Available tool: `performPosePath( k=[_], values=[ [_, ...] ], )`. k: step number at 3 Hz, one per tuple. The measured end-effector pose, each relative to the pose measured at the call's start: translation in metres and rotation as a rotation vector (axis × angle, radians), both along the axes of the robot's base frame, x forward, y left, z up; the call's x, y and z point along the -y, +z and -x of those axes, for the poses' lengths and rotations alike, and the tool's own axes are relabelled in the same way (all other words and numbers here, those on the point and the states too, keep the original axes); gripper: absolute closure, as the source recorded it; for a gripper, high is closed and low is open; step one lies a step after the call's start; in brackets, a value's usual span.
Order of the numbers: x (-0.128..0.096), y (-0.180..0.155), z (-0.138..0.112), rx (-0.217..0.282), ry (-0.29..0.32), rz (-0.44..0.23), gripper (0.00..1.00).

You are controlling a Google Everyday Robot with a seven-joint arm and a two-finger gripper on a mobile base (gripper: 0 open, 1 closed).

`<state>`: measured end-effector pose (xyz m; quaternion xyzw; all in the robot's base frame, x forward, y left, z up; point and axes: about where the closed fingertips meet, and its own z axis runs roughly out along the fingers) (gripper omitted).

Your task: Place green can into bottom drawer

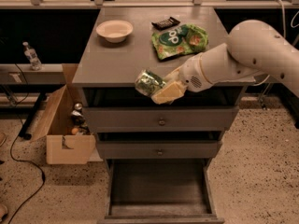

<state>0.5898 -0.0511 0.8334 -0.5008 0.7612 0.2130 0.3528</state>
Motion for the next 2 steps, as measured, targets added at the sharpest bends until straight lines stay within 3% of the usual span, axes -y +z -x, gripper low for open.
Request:
performPosePath(
  k=[1, 2],
  values=[
    [-0.007, -0.007, 0.009, -0.004, 0.045, 0.032, 1.00],
    [0.000, -0.036, 0.035, -0.029, 0.078, 0.056, 1.00]
  ],
)
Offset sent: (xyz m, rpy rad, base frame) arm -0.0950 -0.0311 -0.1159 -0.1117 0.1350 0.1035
